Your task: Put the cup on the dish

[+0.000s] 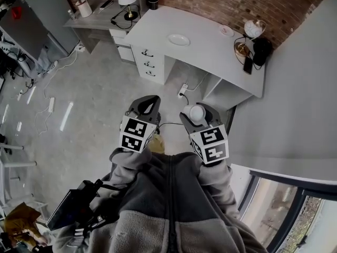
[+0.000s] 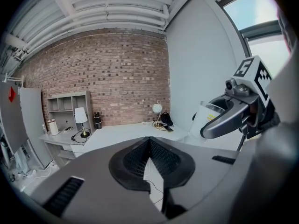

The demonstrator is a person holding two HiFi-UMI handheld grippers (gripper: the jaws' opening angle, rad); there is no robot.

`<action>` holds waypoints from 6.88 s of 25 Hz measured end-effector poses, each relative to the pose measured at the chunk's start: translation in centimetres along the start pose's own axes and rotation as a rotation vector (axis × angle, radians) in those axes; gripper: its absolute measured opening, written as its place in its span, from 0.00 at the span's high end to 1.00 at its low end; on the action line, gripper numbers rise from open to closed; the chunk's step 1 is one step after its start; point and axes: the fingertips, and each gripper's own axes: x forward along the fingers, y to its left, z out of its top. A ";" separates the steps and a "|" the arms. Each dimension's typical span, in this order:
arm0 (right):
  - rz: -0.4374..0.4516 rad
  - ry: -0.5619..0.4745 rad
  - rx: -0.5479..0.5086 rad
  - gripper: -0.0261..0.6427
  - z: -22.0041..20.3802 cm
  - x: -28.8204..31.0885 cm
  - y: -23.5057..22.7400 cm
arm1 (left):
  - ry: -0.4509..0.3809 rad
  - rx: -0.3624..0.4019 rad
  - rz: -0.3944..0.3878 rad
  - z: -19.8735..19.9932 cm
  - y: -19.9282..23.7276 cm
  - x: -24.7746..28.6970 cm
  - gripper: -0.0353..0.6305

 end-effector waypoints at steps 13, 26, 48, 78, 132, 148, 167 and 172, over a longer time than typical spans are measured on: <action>-0.020 0.052 0.028 0.57 2.8 9.0 -5.9 | 0.027 -0.013 -0.019 0.7 7.8 8.4 0.94; -0.049 0.114 0.055 0.57 9.4 20.0 -12.4 | 0.047 -0.025 -0.052 3.5 18.5 17.7 0.94; -0.051 0.196 0.066 0.57 14.4 31.1 -15.8 | 0.086 -0.087 -0.110 4.2 28.8 25.8 0.94; -0.015 0.205 0.123 0.57 9.5 34.5 -22.4 | 0.222 -0.060 -0.107 0.3 25.5 33.3 0.94; 0.023 0.283 0.064 0.57 1.4 52.4 -32.1 | 0.432 -0.224 -0.044 -12.0 30.7 43.7 0.94; 0.016 0.293 0.048 0.57 -1.0 58.6 -34.5 | 0.470 -0.277 -0.013 -15.7 33.0 45.3 0.94; 0.006 0.316 0.069 0.57 -3.6 62.1 -35.9 | 0.489 -0.285 -0.003 -16.4 33.5 46.3 0.94; 0.008 0.321 0.062 0.57 -3.8 62.5 -36.0 | 0.493 -0.284 0.001 -16.5 33.3 46.0 0.94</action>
